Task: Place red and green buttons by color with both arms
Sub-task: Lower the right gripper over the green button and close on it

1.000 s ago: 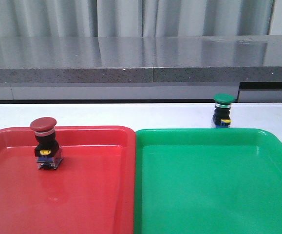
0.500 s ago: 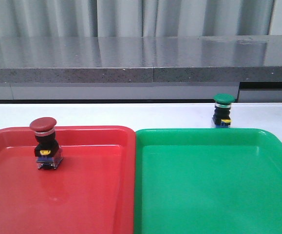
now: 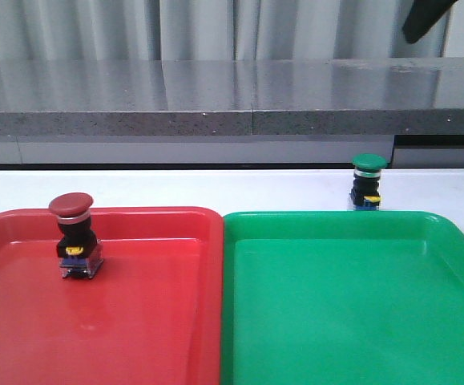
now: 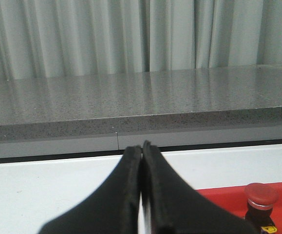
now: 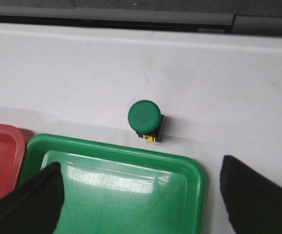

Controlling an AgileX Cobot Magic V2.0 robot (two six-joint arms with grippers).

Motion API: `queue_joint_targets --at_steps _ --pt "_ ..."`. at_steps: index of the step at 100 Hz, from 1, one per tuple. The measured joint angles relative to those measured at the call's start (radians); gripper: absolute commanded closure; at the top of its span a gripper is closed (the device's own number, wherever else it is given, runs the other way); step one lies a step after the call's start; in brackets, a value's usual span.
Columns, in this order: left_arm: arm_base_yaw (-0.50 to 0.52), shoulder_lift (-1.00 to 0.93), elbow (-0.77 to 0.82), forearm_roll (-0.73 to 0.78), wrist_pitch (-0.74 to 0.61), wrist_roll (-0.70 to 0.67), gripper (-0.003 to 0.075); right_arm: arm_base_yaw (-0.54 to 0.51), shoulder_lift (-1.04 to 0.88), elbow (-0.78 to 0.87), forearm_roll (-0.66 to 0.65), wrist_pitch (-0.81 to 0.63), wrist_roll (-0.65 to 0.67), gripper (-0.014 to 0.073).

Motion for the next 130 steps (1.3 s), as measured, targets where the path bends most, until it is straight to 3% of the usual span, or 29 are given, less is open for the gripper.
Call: queue_joint_targets --at_steps 48,110,120,130 --pt "0.000 0.000 0.000 0.000 0.000 0.000 0.0739 0.032 0.374 -0.187 0.000 -0.010 0.000 -0.0050" --pt "0.000 0.000 0.000 0.000 0.000 0.000 0.0739 0.038 0.512 -0.189 0.000 -0.035 0.000 -0.0047" --pt "0.000 0.000 0.000 0.000 0.000 0.000 0.0739 0.045 0.514 -0.189 0.000 -0.037 0.000 0.0023" --pt "0.000 0.000 0.000 0.000 0.000 0.000 0.0739 0.055 0.514 -0.189 0.000 -0.037 0.000 0.0148"
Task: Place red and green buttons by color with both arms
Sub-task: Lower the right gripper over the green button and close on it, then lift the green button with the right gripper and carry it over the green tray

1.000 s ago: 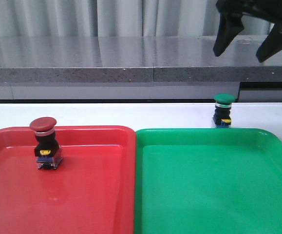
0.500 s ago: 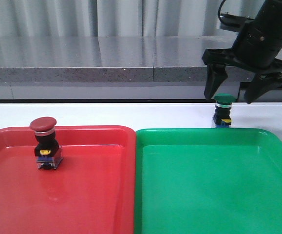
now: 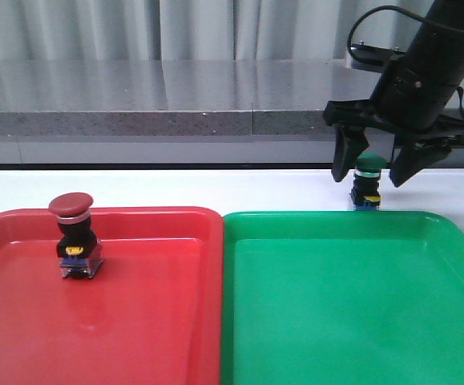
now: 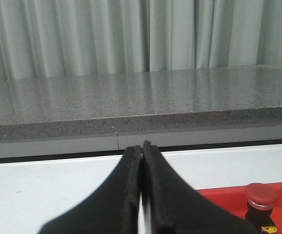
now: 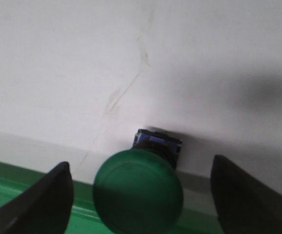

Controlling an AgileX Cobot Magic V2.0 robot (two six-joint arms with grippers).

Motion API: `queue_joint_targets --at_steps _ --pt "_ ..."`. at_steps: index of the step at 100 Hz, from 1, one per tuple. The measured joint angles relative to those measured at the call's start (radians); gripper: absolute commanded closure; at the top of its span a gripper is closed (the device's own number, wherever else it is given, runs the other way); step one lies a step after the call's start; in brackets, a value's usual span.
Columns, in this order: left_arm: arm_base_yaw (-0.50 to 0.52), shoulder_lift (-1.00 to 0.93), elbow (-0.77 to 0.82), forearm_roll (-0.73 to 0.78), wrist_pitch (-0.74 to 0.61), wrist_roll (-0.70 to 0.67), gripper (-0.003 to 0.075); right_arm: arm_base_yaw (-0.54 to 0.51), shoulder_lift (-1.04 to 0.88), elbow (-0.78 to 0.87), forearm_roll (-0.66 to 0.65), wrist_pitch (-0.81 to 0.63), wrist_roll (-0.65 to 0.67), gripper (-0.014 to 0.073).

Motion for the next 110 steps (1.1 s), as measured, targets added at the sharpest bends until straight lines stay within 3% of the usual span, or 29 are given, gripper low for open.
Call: queue_joint_targets --at_steps 12,21,64,110 --pt "0.000 0.000 0.000 0.000 0.000 0.000 0.0739 0.008 0.000 0.000 0.001 0.000 0.000 0.0281" --pt "0.000 0.000 0.000 0.000 0.000 0.000 0.0739 0.008 0.000 0.000 0.002 0.000 0.000 0.0328" --pt "0.000 0.000 0.000 0.000 0.000 0.000 0.0739 0.008 -0.006 -0.037 0.002 0.048 0.000 0.0326" --pt "0.000 0.000 0.000 0.000 0.000 0.000 0.0739 0.008 -0.192 -0.011 0.016 0.134 0.000 0.0326"
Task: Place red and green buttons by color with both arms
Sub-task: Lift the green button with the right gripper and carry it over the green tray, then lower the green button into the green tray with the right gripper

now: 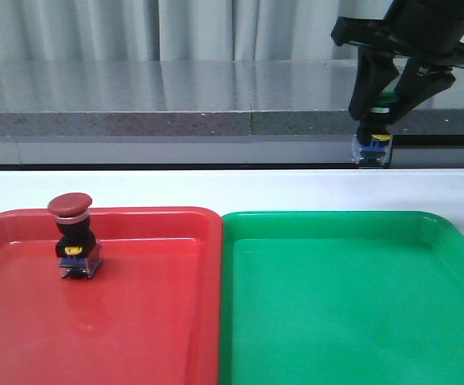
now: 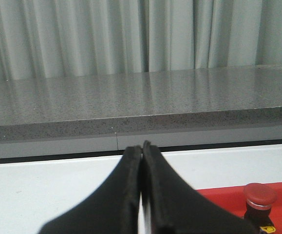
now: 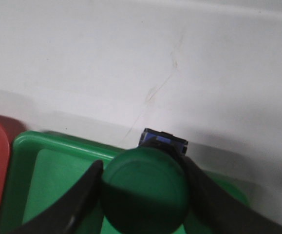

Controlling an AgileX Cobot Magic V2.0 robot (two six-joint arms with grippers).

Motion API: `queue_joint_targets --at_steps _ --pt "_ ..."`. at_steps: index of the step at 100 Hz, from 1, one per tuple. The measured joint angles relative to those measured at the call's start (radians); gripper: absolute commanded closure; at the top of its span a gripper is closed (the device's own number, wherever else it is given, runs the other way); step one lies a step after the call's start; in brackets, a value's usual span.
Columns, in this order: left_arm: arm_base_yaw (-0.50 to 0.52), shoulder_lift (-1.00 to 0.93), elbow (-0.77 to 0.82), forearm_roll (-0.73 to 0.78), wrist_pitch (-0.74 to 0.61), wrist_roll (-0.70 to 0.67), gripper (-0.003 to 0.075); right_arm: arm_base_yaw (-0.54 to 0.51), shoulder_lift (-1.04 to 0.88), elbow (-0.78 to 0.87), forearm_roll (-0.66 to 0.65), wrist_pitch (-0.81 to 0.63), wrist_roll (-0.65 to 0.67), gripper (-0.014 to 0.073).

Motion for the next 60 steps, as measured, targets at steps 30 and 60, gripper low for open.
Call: queue_joint_targets --at_steps 30,60 --pt "0.000 0.000 0.000 0.000 0.000 0.000 0.0739 0.065 -0.095 0.209 0.031 -0.057 0.000 0.0326" --pt "0.000 0.000 0.000 0.000 0.000 0.000 0.0739 0.117 -0.109 0.349 0.094 -0.175 0.000 0.0326"
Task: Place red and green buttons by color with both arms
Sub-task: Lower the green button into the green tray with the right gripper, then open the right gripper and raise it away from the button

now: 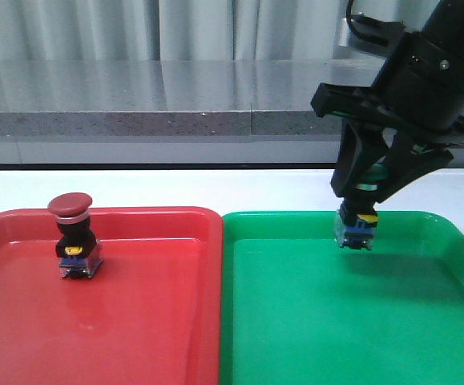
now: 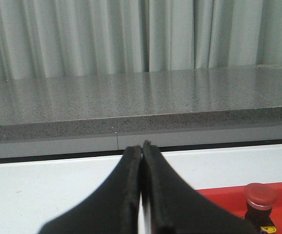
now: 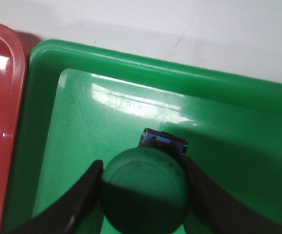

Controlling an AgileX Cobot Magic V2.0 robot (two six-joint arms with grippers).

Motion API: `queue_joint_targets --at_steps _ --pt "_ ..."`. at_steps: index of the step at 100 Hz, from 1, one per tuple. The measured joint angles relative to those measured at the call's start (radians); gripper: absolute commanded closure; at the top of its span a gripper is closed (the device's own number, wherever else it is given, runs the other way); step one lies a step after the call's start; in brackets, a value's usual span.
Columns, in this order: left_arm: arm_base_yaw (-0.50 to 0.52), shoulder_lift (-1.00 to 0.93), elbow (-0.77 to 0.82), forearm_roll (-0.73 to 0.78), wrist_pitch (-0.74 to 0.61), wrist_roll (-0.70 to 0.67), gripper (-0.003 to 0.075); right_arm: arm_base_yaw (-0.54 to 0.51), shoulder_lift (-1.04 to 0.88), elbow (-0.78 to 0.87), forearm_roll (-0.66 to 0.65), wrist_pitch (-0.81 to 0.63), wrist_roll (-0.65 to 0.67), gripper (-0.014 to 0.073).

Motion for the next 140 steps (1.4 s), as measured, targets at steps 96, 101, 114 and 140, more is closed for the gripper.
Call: queue_joint_targets --at_steps 96,101,114,140 --pt "0.000 0.000 0.000 0.000 0.000 0.000 0.0740 0.002 0.046 0.040 0.024 -0.039 0.000 0.0106" --pt "0.000 0.000 0.000 0.000 0.000 0.000 0.0739 0.002 0.048 0.040 0.024 -0.039 0.000 0.0043" --pt "0.000 0.000 0.000 0.000 0.000 0.000 0.0739 0.002 0.049 0.040 0.024 -0.039 0.000 -0.0065" --pt "0.000 0.000 0.000 0.000 0.000 0.000 0.0739 0.002 0.036 0.040 0.024 -0.060 -0.006 -0.0062"
